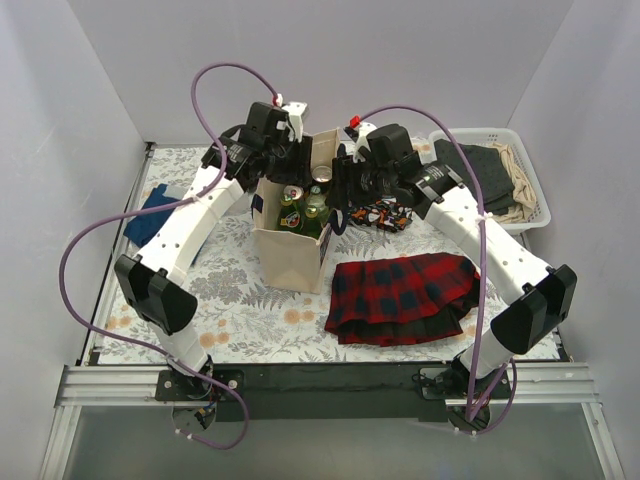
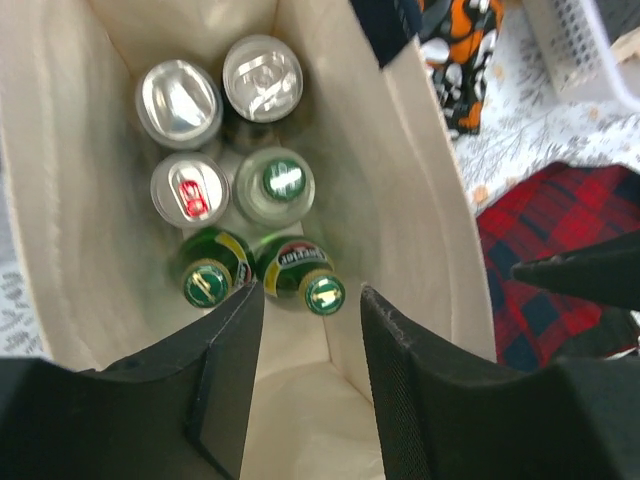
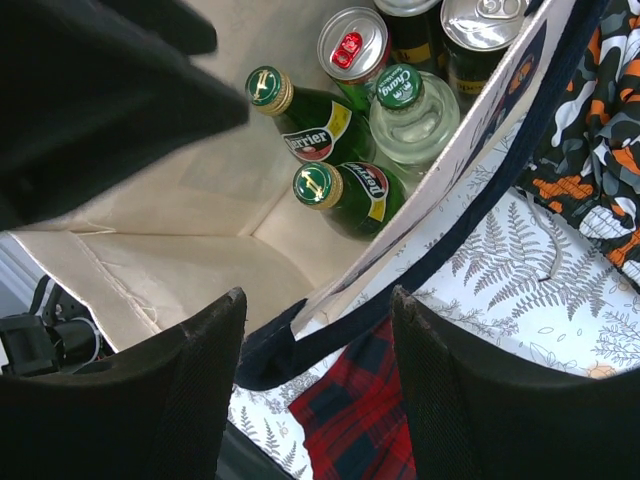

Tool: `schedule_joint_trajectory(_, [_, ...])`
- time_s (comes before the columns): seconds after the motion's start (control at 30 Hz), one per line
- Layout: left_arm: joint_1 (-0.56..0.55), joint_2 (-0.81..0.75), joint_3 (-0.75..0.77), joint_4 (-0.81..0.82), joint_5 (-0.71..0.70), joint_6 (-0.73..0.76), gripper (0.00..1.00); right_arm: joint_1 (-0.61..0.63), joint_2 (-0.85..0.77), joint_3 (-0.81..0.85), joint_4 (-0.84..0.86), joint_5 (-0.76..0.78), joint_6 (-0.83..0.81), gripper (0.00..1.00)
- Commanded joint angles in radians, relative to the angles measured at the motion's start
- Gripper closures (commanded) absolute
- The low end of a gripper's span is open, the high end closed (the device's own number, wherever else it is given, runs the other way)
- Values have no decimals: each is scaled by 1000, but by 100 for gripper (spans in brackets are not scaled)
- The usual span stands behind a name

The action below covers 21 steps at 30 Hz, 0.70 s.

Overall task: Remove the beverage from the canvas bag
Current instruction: Take out the drink from the canvas bag.

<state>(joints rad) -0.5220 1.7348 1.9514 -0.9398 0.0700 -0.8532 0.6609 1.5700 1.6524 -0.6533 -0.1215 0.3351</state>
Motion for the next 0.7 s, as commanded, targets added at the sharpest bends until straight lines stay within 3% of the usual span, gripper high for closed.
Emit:
schedule_joint_trajectory(0.0, [-30, -106, -94, -16, -44, -29, 59, -9, -33, -22, 44, -15, -11, 34])
schedule_joint_trajectory(0.3, [-72, -240, -278, 12, -107, -75, 59, -7, -60, -155, 53, -69, -50, 35])
schedule_joint_trajectory(0.67, [-96, -304, -327, 10, -87, -132, 65, 3, -137, -220, 55, -199, -153, 34])
